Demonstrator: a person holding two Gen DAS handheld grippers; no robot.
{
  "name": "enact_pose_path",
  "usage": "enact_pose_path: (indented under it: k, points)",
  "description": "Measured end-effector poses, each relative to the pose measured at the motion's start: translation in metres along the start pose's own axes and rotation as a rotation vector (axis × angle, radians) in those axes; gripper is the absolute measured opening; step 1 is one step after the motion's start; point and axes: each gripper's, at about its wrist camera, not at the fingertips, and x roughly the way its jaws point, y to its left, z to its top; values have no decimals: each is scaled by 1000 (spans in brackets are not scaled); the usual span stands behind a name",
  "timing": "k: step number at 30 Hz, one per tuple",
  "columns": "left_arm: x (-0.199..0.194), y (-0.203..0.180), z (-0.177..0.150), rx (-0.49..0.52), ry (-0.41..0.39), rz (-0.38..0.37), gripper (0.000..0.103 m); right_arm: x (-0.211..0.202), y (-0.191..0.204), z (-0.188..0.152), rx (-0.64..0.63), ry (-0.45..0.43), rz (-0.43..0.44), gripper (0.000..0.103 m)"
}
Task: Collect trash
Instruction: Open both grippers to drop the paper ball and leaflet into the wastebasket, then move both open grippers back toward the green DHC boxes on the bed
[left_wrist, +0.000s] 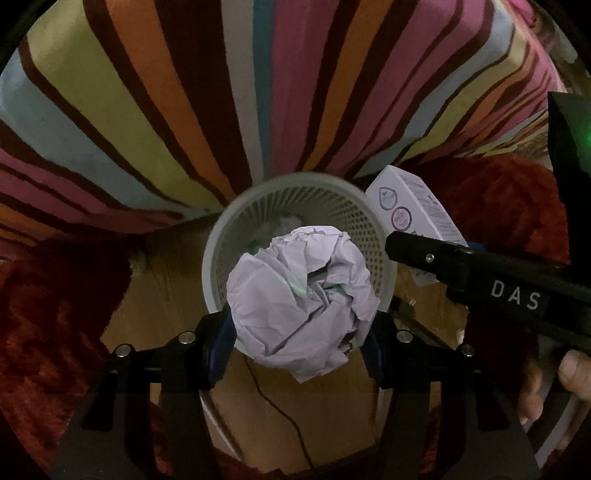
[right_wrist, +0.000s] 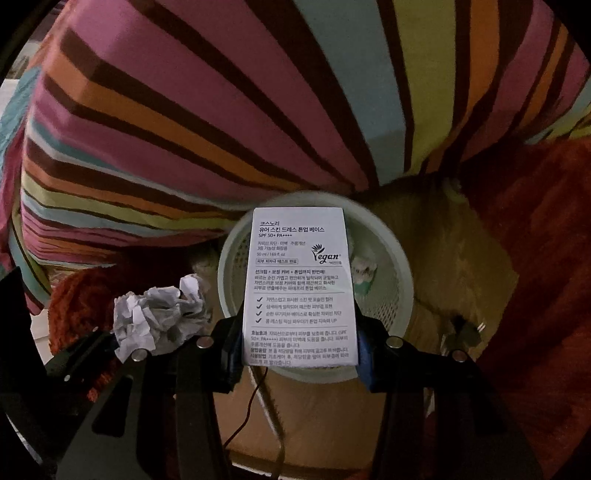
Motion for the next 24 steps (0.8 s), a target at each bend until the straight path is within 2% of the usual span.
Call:
enact_pose_path:
  k: [7,14,19,20,21,22,24]
  points:
    - [15,4,0,-15,56,9,57,24,-11,0,40,92,26,45]
    - [23,2,2,-19,98,29,59,37,-15,-4,57,141,27,45]
    - [34,4,2,-25,142,56,66,42,-16,-4,61,166,33,47]
    - [34,5,1,-28,147,59,66,43,-17,-4,66,172,31,54]
    - [34,6,1,-34,149,64,73,45,-18,-4,73,179,28,74]
    - [34,7,1,-41,150,69,85,46,-20,-4,80,181,27,82]
    - [33,11,2,-56,144,67,87,44,-24,-4,101,171,26,85]
